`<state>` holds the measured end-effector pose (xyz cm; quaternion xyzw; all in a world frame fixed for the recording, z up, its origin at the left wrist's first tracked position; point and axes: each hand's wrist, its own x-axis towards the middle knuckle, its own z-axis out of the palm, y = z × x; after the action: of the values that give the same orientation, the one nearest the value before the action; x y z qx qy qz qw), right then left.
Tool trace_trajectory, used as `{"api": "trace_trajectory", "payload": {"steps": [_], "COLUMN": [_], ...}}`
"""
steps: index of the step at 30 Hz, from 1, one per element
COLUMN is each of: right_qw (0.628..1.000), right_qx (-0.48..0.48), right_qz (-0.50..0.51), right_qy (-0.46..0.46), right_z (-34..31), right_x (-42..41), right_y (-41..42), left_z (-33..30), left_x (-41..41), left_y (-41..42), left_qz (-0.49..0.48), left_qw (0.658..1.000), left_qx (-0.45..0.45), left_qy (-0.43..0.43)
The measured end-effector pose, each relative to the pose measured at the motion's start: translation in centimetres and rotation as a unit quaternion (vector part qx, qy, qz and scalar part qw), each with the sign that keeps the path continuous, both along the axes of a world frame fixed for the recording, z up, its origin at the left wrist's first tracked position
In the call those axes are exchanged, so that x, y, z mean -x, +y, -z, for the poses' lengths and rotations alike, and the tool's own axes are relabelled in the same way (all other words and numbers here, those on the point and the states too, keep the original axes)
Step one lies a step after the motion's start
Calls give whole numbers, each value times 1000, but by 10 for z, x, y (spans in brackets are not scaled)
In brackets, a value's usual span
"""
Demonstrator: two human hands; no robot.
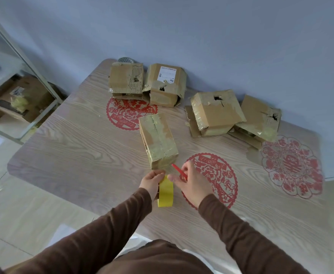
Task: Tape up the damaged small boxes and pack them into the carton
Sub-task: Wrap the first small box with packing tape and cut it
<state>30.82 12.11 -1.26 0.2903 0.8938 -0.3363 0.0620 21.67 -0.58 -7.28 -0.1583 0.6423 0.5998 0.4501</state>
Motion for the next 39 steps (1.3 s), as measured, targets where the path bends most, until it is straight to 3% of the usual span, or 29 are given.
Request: {"api": "trace_trajectory", "payload": {"steps": [5, 12, 16, 18, 21, 25, 28, 33, 35, 39], "right_qw": [959, 927, 905, 909, 931, 980, 984, 991, 991, 985], "right_qx": [-204, -271, -296, -269, -151, 5, 8, -25, -12, 46], "right_qz": [-193, -246, -251, -243, -264, -198, -176, -133, -122, -115], "right_qy": [-44, -78, -175, -208, -203, -19, 23, 22, 52, 118], "right_z": [-10, -8, 6, 11, 9, -4, -1, 5, 3, -1], "right_x": [29, 53, 52, 47, 36, 30, 42, 49, 47, 36], "right_y": [26, 38, 58, 69, 75, 50, 31, 23, 19, -4], "left_z": [-3, 5, 2, 2, 7, 6, 3, -11, -15, -35], "left_x": [-2, -1, -1, 1, 8, 15, 20, 30, 29, 27], "left_y": [2, 5, 5, 3, 2, 1, 1, -11, -26, -58], "left_qz": [-6, -15, -15, -4, 36, 87, 144, 301, 294, 191], "left_qw": [1000, 998, 995, 993, 985, 970, 951, 882, 888, 932], "left_qx": [20, 54, 81, 87, 108, 142, 173, 243, 215, 109], "left_qy": [17, 37, 58, 81, 129, 179, 211, 268, 281, 287]}}
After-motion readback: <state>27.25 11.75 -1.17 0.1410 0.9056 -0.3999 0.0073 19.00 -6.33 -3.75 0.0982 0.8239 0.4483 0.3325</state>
